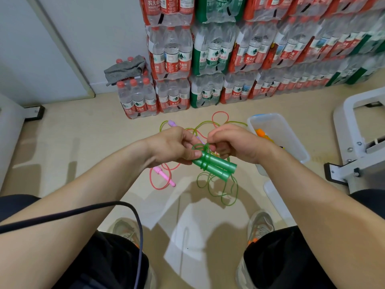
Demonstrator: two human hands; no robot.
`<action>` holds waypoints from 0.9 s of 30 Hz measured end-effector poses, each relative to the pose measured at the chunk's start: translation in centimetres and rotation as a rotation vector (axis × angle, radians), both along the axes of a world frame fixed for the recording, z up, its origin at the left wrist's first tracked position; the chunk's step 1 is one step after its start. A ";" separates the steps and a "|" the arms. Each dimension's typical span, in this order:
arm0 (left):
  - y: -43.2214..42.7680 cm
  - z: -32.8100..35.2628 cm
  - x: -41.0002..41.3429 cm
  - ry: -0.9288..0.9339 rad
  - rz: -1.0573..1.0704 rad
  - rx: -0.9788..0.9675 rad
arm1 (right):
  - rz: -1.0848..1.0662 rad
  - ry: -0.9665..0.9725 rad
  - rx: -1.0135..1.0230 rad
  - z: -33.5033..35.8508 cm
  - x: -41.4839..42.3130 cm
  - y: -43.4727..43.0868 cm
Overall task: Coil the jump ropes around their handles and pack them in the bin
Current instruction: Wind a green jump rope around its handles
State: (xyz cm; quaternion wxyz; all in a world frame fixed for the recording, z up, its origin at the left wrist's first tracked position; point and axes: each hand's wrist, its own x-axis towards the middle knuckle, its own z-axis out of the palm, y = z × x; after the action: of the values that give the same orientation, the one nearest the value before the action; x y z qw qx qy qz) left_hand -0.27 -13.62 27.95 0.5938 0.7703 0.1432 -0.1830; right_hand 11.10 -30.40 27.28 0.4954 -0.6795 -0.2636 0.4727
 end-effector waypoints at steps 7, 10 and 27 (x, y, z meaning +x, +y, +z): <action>-0.5 0.8 -0.4 -0.056 0.059 -0.289 | -0.129 0.184 0.135 -0.6 1.0 -0.9; -0.5 1.5 -0.4 -0.122 0.176 -0.414 | -0.168 0.213 0.157 -1.1 0.8 -1.0; -0.5 -0.6 0.9 -0.287 0.795 -0.369 | -0.297 -0.426 -0.063 -2.2 -4.0 1.7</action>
State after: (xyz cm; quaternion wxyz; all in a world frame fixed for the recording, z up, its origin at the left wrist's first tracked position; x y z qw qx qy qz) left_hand 0.61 -14.16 27.34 0.7589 0.5544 0.3091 0.1452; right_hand 7.09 -28.72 25.12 0.4713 -0.8099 -0.2446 0.2491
